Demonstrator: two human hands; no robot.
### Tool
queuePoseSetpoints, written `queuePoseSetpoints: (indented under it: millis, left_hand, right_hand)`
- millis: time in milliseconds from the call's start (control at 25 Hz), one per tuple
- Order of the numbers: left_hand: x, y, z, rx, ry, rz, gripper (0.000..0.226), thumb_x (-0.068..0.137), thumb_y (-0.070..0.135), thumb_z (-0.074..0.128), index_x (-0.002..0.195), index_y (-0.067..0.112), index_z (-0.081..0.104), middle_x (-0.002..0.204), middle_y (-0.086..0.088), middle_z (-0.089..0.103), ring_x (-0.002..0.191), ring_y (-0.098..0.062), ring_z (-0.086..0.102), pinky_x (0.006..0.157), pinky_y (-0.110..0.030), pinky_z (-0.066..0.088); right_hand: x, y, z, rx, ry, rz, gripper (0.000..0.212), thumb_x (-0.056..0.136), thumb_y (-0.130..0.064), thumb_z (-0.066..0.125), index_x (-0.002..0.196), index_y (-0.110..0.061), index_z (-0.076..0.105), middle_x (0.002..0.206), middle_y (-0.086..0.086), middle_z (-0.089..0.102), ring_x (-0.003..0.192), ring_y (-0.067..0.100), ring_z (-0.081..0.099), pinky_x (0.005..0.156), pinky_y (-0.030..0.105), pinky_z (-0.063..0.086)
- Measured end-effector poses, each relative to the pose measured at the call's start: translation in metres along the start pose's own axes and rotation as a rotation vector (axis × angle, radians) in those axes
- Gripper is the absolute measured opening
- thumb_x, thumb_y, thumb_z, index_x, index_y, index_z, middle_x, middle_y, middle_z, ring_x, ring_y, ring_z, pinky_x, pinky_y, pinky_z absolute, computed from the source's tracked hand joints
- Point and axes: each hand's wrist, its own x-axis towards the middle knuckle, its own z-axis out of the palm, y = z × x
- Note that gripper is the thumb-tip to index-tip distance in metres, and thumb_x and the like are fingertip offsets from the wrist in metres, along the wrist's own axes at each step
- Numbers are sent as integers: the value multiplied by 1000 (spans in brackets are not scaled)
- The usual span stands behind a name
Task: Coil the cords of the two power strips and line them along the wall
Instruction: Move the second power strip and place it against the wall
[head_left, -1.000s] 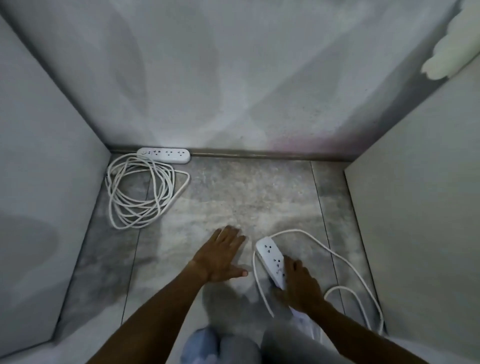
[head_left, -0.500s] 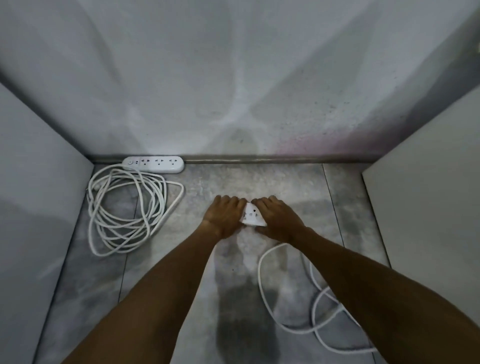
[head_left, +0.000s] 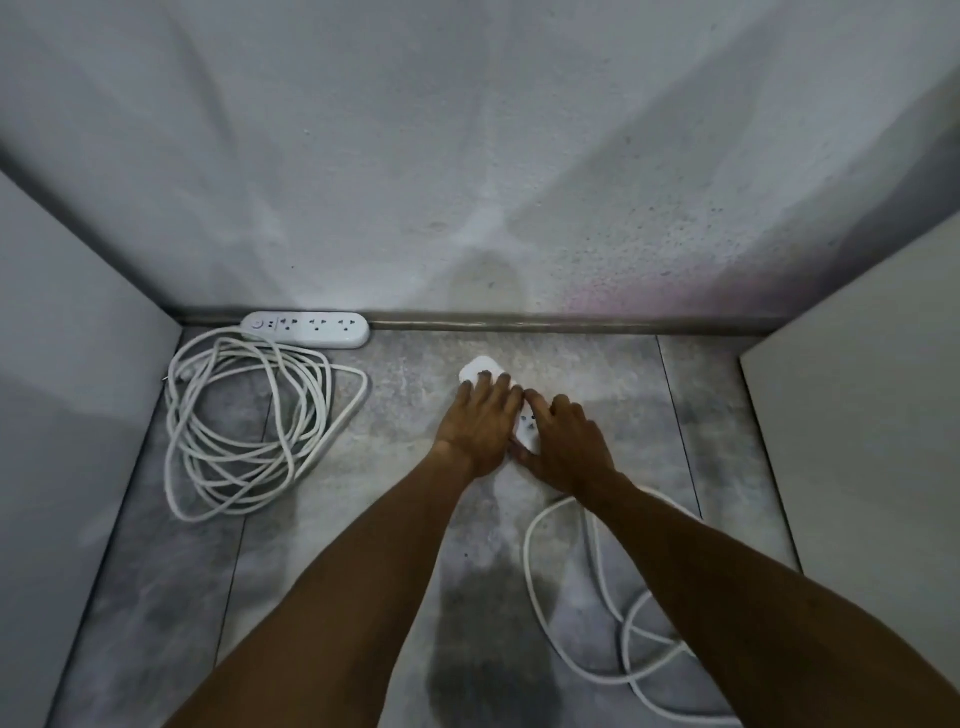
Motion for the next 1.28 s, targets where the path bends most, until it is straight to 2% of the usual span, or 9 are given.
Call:
queuePoseSetpoints:
  millis: [120,240,320,480,600,720,880,1160,1280]
  left_hand:
    - [-10,7,3,-163,16,-26,71,101,36,42,157,4,12,164,-21,15,151,-38,13,122,-51,16]
    - [-22,15,13,-281,36,-19,62,103,31,35,156,4,16,164,-19,18,151,-36,15,122,-48,15]
    - [-30,20,20,-344,65,14,65,102,37,37,155,4,20,162,-19,23,150,-35,20,122,-46,18]
    - [-49,44,30,-388,0,11,96,89,68,45,154,2,21,160,-20,27,145,-36,27,119,-49,22]
    - [-55,53,41,-333,-51,-85,91,92,50,54,156,3,10,163,-20,19,147,-37,21,119,-51,19]
    - [-57,28,37,-193,1,-156,66,93,30,51,150,6,26,150,-17,37,133,-37,36,109,-49,28]
    - [-46,-6,21,-102,-16,-255,36,99,19,40,134,11,45,136,-14,50,124,-36,45,106,-48,33]
    - [-58,-19,0,-27,-104,-341,43,100,14,44,142,16,39,142,-12,46,130,-34,44,110,-53,32]
    - [-73,-13,-1,-94,-89,-365,44,96,9,48,138,12,39,139,-14,49,125,-34,49,105,-48,38]
  right_hand:
    - [1,-12,5,78,-58,175,87,86,-60,56,155,-35,9,129,19,35,97,35,59,78,42,53]
    - [4,-10,-1,99,-69,315,79,89,-65,49,154,-43,8,121,18,39,91,31,58,73,38,48]
    - [11,-3,-9,73,-85,342,81,89,-69,45,155,-38,10,118,21,49,96,32,58,76,39,48]
    - [18,-3,-15,70,-52,371,83,94,-63,43,156,-13,16,113,21,66,99,34,65,79,40,52]
    - [14,-3,-14,51,-75,420,80,98,-55,44,152,-1,22,117,20,66,100,32,67,78,37,51]
    - [15,13,-25,-9,-134,417,60,99,-48,46,141,-5,45,131,22,57,111,34,62,89,42,53]
    - [-1,29,-38,183,-44,617,77,92,-65,45,131,2,47,103,11,64,100,31,65,83,39,49]
    - [-42,18,-35,115,-197,575,128,64,-88,56,148,4,25,125,13,64,110,30,65,89,41,53]
    - [-49,23,-34,84,-245,543,128,60,-86,62,146,2,28,124,11,65,108,26,66,87,39,56]
